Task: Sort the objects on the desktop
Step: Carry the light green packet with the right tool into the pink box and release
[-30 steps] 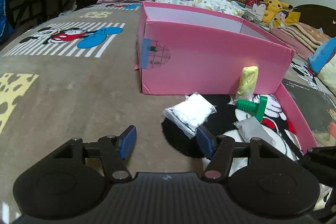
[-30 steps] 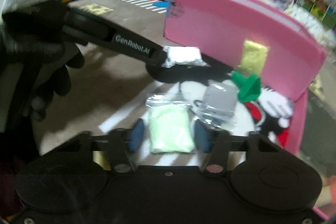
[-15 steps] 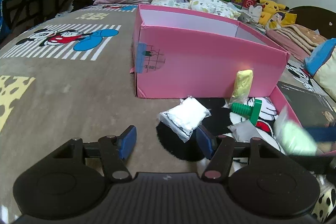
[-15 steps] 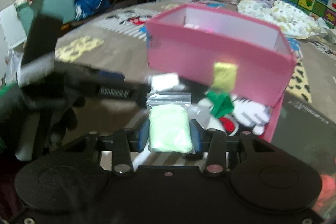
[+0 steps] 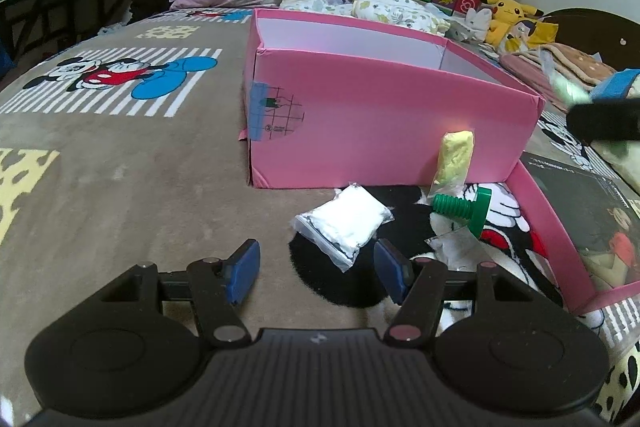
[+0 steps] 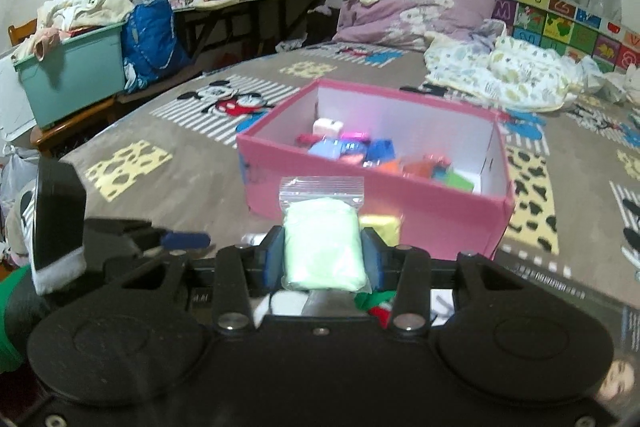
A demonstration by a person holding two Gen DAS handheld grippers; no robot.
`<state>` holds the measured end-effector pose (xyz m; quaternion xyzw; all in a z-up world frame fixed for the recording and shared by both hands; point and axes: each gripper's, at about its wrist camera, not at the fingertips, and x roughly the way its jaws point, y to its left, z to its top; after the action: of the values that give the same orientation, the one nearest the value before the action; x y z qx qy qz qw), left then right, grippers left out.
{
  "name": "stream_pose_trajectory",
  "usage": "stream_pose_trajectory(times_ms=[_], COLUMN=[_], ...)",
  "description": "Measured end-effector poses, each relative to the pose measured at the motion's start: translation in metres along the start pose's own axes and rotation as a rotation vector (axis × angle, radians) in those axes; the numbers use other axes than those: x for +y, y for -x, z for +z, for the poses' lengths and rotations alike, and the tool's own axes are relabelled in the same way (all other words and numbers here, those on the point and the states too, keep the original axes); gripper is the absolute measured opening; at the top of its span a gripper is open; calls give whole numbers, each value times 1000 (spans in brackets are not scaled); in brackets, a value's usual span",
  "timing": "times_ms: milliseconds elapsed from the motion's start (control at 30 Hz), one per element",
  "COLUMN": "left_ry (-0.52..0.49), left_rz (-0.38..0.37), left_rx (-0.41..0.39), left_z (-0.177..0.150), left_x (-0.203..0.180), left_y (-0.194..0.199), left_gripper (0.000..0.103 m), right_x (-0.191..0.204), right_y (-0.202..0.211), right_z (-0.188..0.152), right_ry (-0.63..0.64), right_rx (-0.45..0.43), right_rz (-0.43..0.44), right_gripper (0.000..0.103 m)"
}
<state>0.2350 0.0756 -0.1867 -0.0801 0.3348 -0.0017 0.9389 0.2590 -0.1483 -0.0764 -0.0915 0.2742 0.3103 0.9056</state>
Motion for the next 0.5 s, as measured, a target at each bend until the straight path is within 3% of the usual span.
stream_pose_trajectory(times_ms=[500], left_ry=[3], left_rz=[-32], left_rx=[-11], left_z=[2], left_x=[1], left_y=[-1], left_gripper=[62], right_x=[-38], right_y=[-19], right_z=[50], right_ry=[-27], right_rx=[-29], right_rz=[-35], right_gripper=[41])
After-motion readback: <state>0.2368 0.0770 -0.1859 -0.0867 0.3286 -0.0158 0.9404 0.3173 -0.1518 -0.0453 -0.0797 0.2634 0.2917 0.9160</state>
